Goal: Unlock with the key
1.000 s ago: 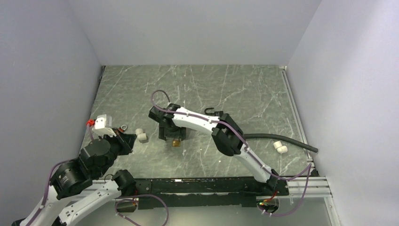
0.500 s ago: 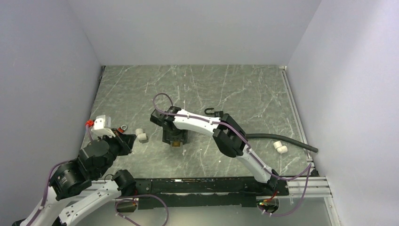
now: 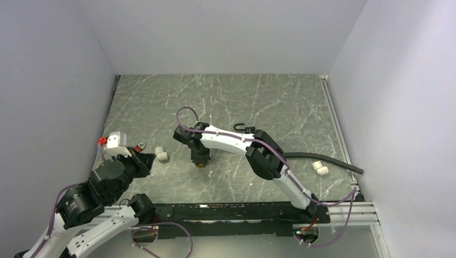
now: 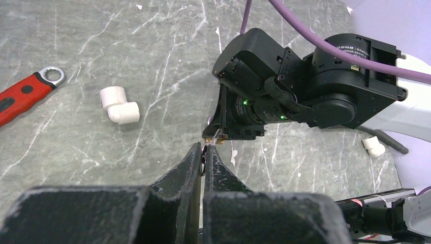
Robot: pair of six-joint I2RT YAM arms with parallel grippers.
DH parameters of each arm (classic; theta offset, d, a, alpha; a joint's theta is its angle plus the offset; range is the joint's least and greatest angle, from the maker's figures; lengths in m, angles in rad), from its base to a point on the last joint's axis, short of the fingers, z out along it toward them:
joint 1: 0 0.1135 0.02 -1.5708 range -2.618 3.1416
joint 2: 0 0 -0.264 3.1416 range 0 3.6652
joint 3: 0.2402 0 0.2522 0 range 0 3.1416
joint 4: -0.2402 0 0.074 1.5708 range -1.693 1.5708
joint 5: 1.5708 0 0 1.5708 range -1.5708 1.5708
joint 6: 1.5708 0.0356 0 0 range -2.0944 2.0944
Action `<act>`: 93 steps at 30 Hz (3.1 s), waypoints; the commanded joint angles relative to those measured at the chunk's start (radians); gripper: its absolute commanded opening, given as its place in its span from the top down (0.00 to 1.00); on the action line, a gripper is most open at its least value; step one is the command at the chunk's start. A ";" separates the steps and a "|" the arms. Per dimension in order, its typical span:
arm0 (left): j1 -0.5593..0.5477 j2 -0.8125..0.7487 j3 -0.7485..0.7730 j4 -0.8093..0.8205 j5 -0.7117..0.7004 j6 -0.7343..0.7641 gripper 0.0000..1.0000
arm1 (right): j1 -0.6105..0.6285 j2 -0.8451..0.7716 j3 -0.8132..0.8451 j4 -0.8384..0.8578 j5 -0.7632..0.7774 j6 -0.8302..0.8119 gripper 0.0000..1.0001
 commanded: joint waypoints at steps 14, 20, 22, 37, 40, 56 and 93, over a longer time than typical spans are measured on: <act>-0.004 0.061 -0.076 0.233 0.109 0.088 1.00 | -0.112 -0.471 -0.186 0.110 0.200 0.069 1.00; -0.003 0.120 -0.177 0.563 0.241 0.173 1.00 | -0.164 -0.810 -0.527 0.365 0.206 0.253 1.00; -0.003 0.156 -0.203 0.678 0.296 0.206 1.00 | -0.197 -0.919 -0.657 0.496 0.147 0.289 1.00; -0.004 0.476 -0.210 1.115 0.494 0.255 1.00 | -0.323 -1.248 -0.893 0.742 0.020 0.241 1.00; -0.005 0.501 -0.194 1.110 0.472 0.194 1.00 | -0.324 -1.291 -0.989 0.951 -0.019 0.174 1.00; -0.005 0.517 -0.369 1.462 0.507 -0.574 1.00 | -0.345 -1.405 -1.539 2.124 -0.190 -0.249 1.00; -0.004 0.709 -0.552 2.163 0.514 -1.052 1.00 | -0.351 -1.087 -1.398 2.764 -0.527 -0.331 1.00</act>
